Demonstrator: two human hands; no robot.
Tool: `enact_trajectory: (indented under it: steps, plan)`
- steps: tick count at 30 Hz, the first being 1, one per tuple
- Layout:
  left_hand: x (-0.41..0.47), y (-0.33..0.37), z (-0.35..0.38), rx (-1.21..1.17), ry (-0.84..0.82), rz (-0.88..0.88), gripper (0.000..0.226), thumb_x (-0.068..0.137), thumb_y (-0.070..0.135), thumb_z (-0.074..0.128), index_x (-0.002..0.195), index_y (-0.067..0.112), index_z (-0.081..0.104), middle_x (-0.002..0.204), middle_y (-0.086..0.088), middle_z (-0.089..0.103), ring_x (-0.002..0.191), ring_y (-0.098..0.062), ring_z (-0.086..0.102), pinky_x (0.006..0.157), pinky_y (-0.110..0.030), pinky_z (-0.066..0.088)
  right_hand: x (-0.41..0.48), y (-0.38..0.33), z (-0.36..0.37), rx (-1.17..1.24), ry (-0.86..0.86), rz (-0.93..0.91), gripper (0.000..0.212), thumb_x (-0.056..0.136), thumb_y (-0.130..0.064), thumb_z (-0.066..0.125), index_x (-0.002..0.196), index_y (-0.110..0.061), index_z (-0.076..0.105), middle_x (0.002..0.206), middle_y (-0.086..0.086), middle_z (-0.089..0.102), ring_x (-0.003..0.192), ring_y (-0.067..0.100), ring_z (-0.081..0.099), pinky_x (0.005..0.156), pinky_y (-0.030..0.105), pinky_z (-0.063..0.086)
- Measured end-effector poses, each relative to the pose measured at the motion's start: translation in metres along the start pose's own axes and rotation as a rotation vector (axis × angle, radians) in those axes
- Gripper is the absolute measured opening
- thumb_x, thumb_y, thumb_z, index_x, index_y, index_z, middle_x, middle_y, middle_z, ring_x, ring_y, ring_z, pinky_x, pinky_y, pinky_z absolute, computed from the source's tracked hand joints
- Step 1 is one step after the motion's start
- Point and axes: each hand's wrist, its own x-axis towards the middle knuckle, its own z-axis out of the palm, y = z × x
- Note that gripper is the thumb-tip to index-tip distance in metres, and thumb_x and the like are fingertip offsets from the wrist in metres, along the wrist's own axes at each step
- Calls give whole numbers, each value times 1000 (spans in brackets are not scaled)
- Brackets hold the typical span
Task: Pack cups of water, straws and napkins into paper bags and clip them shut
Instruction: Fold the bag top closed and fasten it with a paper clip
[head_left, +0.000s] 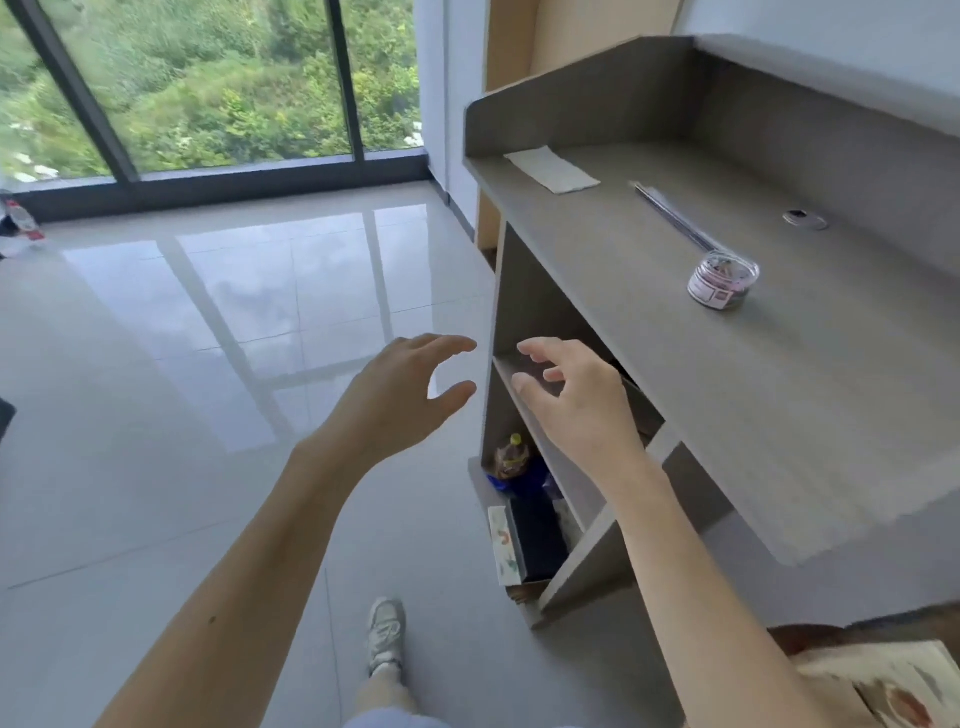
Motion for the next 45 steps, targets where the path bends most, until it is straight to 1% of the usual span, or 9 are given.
enact_trajectory:
  steps: [7, 12, 16, 19, 25, 28, 34, 38, 45]
  plan:
    - [166, -53, 5, 0, -136, 276, 42, 91, 34, 54, 133, 28, 47, 134, 8, 52, 120, -16, 44, 95, -29, 36, 110, 20, 9, -60, 242, 194, 30, 88, -22, 60, 118, -23, 60, 115, -5, 60, 89, 6, 52, 80, 19, 43]
    - [258, -24, 12, -59, -238, 546, 42, 92, 33, 54, 132, 24, 49, 133, 4, 53, 121, -20, 47, 99, -33, 37, 143, 36, -21, -147, 573, 389, 20, 84, -17, 64, 104, -19, 68, 97, -3, 66, 71, 15, 58, 75, 29, 47]
    - [294, 8, 38, -109, -324, 710, 42, 91, 35, 54, 131, 25, 50, 131, 5, 54, 118, -19, 48, 96, -34, 39, 141, 60, -54, -246, 776, 508, 15, 83, -13, 64, 96, -17, 69, 83, -8, 62, 65, 14, 54, 68, 23, 41]
    - [316, 33, 54, -162, -350, 786, 42, 89, 34, 57, 129, 23, 52, 127, 3, 57, 114, -22, 51, 93, -42, 44, 138, 79, -75, -299, 831, 597, 15, 84, -13, 61, 95, -18, 70, 89, -5, 65, 68, 12, 53, 65, 20, 37]
    - [340, 75, 77, -217, -390, 891, 41, 89, 35, 57, 128, 24, 53, 127, 6, 57, 118, -19, 50, 96, -39, 43, 137, 103, -96, -380, 784, 683, 11, 81, -12, 65, 88, -16, 72, 83, -1, 68, 70, 13, 53, 64, 20, 35]
    - [349, 86, 83, -246, -422, 916, 48, 82, 44, 49, 126, 25, 55, 125, 8, 58, 117, -17, 51, 95, -40, 44, 143, 107, -101, -383, 718, 731, 10, 82, -14, 65, 85, -18, 73, 81, -1, 68, 69, 12, 53, 67, 27, 39]
    - [367, 99, 91, -238, -501, 979, 54, 79, 47, 44, 128, 27, 53, 125, 9, 57, 117, -17, 49, 94, -42, 44, 155, 111, -102, -374, 627, 860, 13, 84, -29, 63, 86, -23, 74, 83, -2, 69, 77, 17, 58, 68, 30, 46]
    - [379, 105, 92, -240, -516, 1006, 46, 86, 43, 53, 129, 26, 52, 124, 7, 58, 115, -19, 49, 91, -44, 45, 163, 112, -104, -385, 509, 965, 19, 82, -41, 63, 87, -25, 73, 82, -2, 70, 80, 20, 60, 65, 31, 48]
    - [389, 104, 108, -220, -564, 1038, 47, 88, 41, 55, 132, 25, 49, 127, 6, 56, 117, -20, 48, 92, -44, 44, 173, 113, -104, -465, 459, 1037, 17, 84, -35, 60, 86, -23, 72, 74, 1, 66, 78, 24, 59, 58, 28, 42]
